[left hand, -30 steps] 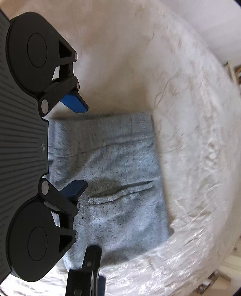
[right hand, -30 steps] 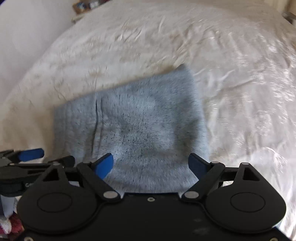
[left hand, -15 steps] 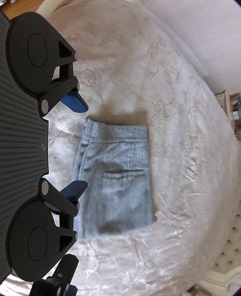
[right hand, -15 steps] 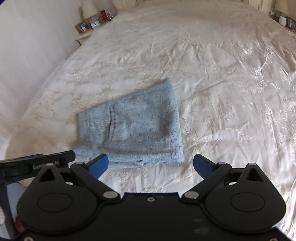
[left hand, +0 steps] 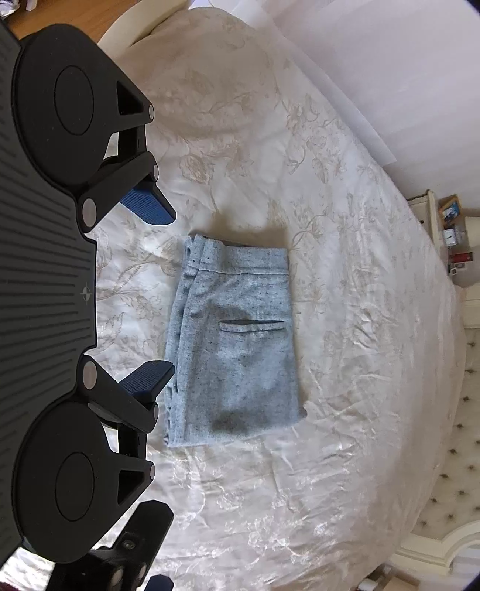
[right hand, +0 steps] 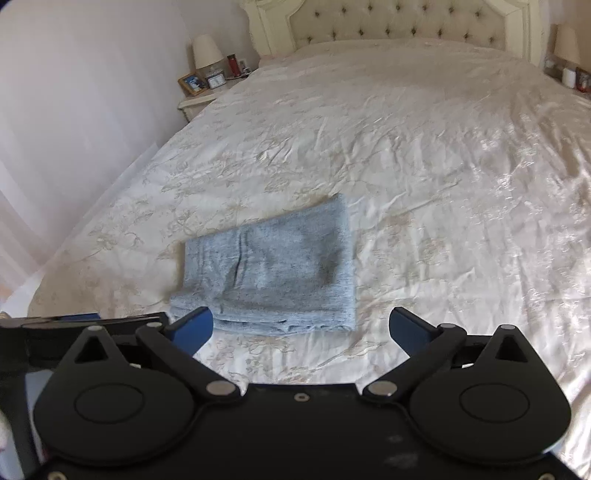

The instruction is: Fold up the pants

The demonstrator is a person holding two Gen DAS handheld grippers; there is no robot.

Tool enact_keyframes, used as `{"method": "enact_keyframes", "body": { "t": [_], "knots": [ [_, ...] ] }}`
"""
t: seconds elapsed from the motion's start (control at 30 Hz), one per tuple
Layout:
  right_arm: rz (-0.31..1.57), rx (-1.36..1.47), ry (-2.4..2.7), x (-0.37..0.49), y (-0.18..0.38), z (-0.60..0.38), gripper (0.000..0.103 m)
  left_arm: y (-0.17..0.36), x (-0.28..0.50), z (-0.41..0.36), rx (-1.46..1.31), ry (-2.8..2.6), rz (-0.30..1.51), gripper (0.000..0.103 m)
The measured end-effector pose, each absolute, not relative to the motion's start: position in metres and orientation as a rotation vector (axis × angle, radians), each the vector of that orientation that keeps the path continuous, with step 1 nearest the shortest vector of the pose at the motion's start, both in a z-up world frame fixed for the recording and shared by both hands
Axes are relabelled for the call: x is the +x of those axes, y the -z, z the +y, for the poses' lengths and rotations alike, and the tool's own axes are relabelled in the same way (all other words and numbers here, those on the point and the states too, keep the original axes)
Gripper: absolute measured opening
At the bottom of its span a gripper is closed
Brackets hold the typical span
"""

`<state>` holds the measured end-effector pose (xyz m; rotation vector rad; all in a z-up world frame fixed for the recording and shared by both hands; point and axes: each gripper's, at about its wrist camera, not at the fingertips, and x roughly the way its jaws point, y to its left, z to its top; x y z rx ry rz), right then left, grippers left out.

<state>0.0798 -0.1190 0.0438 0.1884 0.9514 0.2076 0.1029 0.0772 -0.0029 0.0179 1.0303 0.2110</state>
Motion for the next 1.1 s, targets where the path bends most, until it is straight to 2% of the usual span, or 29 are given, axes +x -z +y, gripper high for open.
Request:
{"method": "enact_keyframes", "body": {
  "t": [0.43,0.7,0.9,1.1],
  "knots": [
    [0.945,0.144,-0.216,0.064,-0.054,-0.125,0.103,-0.01,0.08,0.076,-0.024,-0.246,0.977,0.08],
    [0.955,0.138,-0.229,0.057,-0.052,-0.121,0.103,-0.007,0.075,0.062,0.125,-0.318,0.995,0.08],
    [0.966,0.143,-0.223,0.058,-0.052,-0.12,0.103,-0.002,0.076,0.079,-0.041,-0.248,1.067,0.08],
    [0.984,0.144,-0.218,0.061,-0.048,-0.118,0.103,0.001,0.075,0.086,-0.038,-0.268,1.068,0.08]
  ]
}}
